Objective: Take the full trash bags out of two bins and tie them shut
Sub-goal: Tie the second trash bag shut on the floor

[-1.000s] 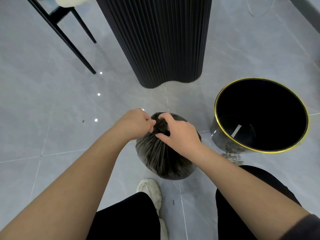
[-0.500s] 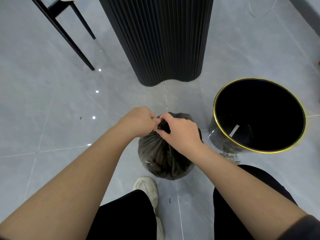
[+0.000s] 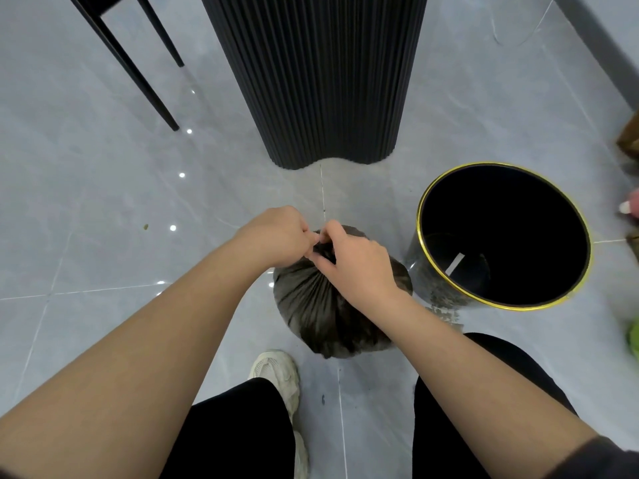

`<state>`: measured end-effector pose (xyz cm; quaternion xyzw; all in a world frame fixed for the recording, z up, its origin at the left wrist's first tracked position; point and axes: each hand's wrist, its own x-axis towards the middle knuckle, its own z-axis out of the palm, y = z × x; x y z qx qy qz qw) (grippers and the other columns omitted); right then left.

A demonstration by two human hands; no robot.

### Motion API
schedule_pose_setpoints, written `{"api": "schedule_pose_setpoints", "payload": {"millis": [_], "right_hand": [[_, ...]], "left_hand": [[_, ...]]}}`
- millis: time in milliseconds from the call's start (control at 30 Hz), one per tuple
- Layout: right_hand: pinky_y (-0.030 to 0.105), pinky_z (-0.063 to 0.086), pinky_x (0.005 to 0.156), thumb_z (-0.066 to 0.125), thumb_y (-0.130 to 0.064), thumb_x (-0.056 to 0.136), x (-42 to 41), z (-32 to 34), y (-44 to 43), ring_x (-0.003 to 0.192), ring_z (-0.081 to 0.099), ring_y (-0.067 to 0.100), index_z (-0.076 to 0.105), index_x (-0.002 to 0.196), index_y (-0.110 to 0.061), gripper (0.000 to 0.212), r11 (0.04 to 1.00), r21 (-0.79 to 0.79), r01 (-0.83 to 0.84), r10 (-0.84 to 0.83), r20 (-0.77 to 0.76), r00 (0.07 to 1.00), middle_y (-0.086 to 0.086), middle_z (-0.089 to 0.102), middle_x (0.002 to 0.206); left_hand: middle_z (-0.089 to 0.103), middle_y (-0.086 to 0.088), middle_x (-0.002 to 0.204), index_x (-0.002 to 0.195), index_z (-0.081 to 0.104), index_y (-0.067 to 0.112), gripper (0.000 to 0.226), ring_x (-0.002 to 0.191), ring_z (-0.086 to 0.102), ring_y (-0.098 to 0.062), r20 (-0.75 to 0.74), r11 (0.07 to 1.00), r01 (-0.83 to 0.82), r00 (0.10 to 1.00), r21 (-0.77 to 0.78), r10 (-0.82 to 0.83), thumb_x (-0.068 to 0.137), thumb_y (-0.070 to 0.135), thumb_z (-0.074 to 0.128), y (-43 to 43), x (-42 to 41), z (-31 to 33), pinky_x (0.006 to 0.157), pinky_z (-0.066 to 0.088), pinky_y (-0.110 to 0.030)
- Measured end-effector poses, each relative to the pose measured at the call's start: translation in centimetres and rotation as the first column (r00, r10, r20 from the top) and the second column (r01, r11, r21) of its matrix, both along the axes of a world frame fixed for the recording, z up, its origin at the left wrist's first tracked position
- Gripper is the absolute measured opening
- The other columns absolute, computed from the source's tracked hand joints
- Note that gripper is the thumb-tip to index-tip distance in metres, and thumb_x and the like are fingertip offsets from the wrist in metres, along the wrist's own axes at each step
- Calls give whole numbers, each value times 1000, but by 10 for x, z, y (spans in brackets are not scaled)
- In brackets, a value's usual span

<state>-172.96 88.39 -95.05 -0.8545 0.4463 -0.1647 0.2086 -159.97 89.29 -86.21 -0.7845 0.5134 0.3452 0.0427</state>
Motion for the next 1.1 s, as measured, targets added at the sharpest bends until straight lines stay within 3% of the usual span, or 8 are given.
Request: {"api": "schedule_pose_setpoints", "payload": {"millis": [167, 300, 433, 533, 700, 933, 1000, 1100], "right_hand": [[33, 43, 54, 56, -39, 92, -4, -4, -4, 66, 62, 25, 63, 88, -16, 25, 998, 8, -56, 56, 70, 996, -1, 65, 70], [27, 33, 56, 64, -40, 85, -6, -10, -8, 75, 59, 22, 70, 85, -18, 23, 995, -99, -15, 18, 27, 999, -1, 61, 75], [33, 38, 69, 69, -37, 81, -5, -13, -11, 80, 52, 22, 66, 72, -13, 26, 993, -119, 0, 5, 47, 999, 1, 55, 81], [31, 34, 66, 62, -43, 86, -5, -13, -10, 77, 56, 22, 62, 80, -15, 28, 995, -101, -17, 19, 22, 1000, -1, 61, 76], [31, 43, 55, 53, -47, 91, -5, -9, -9, 68, 62, 20, 55, 111, -25, 30, 1000, 16, -3, 3, 14, 1000, -3, 66, 74], [29, 32, 56, 54, -42, 92, -7, -9, -7, 75, 57, 23, 64, 85, -16, 29, 1000, -21, -9, 7, -76, 997, -1, 59, 76], [29, 30, 57, 60, -38, 89, -7, -10, -8, 74, 51, 20, 59, 75, -13, 28, 999, -34, -10, 9, -22, 1000, -2, 47, 75], [24, 25, 50, 57, -41, 90, -8, -9, -8, 66, 45, 15, 45, 76, -18, 30, 999, 42, -11, 12, -25, 1000, -6, 47, 73]], "left_hand": [[64, -6, 86, 83, 69, 13, 31, 84, 60, -23, 8, 1000, 10, 1000, -6, -10, 95, 34, 50, -3, 1, -2, 76, 48, -34], [57, 0, 69, 68, 65, 19, 33, 70, 55, -19, 13, 1000, 1, 1000, 0, -1, 94, 35, 52, -3, 4, -6, 67, 44, -30], [54, 1, 64, 66, 62, 17, 35, 64, 51, -18, 8, 1000, -17, 1000, 17, 17, 94, 35, 52, -3, 4, -7, 63, 41, -29], [55, 0, 65, 68, 63, 15, 35, 67, 52, -19, 20, 1000, -8, 1000, 24, 8, 94, 35, 51, -4, 5, -6, 64, 40, -29], [62, -5, 79, 71, 64, 15, 35, 75, 56, -22, 37, 999, 0, 999, 43, -2, 94, 38, 51, -3, 4, -5, 72, 47, -35], [67, -10, 91, 71, 64, 15, 33, 79, 59, -25, 23, 999, -12, 1000, 43, 11, 92, 38, 54, -4, 5, -6, 76, 49, -35], [67, -9, 90, 75, 65, 14, 32, 81, 60, -24, 21, 999, -8, 1000, 48, 7, 92, 39, 54, -4, 4, -6, 77, 50, -36], [67, -7, 87, 72, 64, 16, 32, 81, 60, -24, 24, 999, 4, 1000, 47, -5, 93, 38, 54, -3, 4, -6, 74, 48, -33]]}}
